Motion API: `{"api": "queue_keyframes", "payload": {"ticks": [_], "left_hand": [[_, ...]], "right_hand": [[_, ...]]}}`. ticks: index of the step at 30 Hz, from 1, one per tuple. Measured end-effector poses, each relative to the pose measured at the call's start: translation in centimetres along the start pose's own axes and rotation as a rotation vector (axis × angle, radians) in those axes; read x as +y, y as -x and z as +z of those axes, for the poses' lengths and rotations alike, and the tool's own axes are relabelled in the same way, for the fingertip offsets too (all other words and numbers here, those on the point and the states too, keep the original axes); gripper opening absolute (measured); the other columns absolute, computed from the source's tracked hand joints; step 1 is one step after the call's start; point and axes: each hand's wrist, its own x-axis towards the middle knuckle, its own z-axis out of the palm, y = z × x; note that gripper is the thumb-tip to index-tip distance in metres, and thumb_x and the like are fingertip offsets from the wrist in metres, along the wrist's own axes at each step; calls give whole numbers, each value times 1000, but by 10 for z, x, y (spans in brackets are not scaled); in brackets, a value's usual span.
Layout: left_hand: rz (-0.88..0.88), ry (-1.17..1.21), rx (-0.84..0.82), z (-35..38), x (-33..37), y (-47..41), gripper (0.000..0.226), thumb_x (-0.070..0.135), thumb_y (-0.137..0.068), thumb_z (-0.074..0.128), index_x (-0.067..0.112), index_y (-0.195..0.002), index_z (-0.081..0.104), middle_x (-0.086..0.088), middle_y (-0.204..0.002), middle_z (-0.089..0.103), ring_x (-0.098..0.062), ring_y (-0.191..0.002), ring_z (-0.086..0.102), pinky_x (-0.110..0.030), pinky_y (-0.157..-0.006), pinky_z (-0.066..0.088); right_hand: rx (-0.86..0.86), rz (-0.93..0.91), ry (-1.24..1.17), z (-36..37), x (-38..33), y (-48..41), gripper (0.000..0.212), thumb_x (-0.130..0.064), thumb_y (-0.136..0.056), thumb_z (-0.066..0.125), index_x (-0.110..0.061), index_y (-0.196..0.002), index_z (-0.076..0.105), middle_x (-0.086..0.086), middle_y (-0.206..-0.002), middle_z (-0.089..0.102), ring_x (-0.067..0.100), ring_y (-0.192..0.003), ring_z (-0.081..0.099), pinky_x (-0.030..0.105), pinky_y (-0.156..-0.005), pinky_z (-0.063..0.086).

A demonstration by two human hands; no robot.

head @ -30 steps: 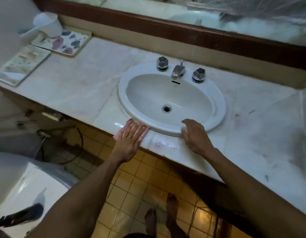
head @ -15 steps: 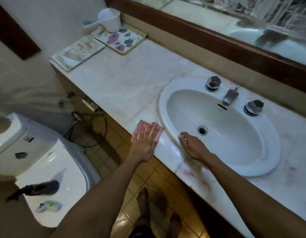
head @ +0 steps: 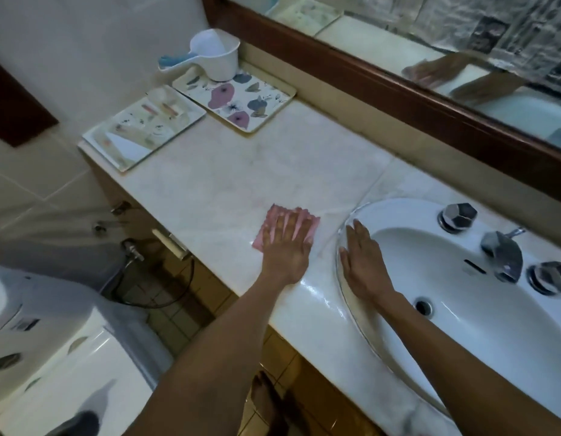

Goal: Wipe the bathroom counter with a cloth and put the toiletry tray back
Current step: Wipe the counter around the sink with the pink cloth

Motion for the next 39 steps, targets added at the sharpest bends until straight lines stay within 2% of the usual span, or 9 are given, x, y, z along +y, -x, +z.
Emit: {"api": "queue_keyframes", "payload": {"ticks": [3,6,9,11,16,21,25,30,39], "left_hand": [[93,18,100,14,20,-20,54,35,-107,38,30,-161,31,-6,-165,40,-33,-154,36,-68,-122,19],[370,-26,76,15,17,-6,48,34,-111,36,28,-159,41,-8,-167,37,-34,-156,29,-63,-126,13],[537,15,25,-5,-11,29,49,35,-111,41,29,-160,38,-3,-170,31,-27,-159,23,-50,-130,0],[629,-8,-99,-15,-39,31,51,40,-112,34,33,-163,31,1,-173,23,-22,-161,16,-50,-130,5],[356,-74,-110,-29,-74,-64,51,45,-108,27,41,-159,30,1,-169,34,-28,-155,33,-62,-120,29],[228,-119,-45,-23,-65,-60,53,42,-109,28,37,-162,29,3,-171,28,-26,-158,25,-57,-126,18],[341,-142,-97,-31,-91,-88,53,44,-110,28,36,-162,30,5,-173,22,-22,-160,21,-54,-127,15],[244,-174,-52,-32,-115,-177,53,43,-109,31,39,-162,29,7,-172,23,-22,-159,23,-53,-124,22],[174,-108,-59,-28,-107,-257,55,47,-106,25,42,-161,28,4,-172,25,-25,-159,23,-56,-126,15]], "right_hand": [[35,67,30,-1,-1,-18,54,-30,-108,24,-14,-159,16,3,-168,6,21,-155,5,48,-123,5],[104,113,75,-5,1,-24,53,-33,-108,19,-15,-158,17,4,-168,8,20,-155,4,50,-123,-1],[154,167,91,-8,1,-36,53,-32,-108,19,-10,-156,23,10,-166,14,24,-154,9,50,-123,-3],[173,160,103,-8,0,-48,51,-28,-107,24,-5,-152,31,15,-164,21,28,-153,13,48,-124,0],[168,86,91,-3,-14,-80,42,-15,-101,41,1,-138,50,22,-158,32,36,-150,23,45,-123,11],[208,80,-2,-4,-33,-116,41,-11,-93,49,-3,-133,58,18,-151,45,34,-142,38,42,-115,31],[175,88,-9,-3,-39,-173,48,-20,-96,45,2,-138,49,26,-152,40,40,-143,34,48,-118,27],[196,194,-35,5,-39,-237,58,-33,-104,36,-3,-153,28,19,-164,18,34,-152,14,48,-124,12],[202,226,78,19,-38,-266,61,-42,-106,22,-9,-157,20,13,-166,12,28,-154,9,50,-124,5]]}}
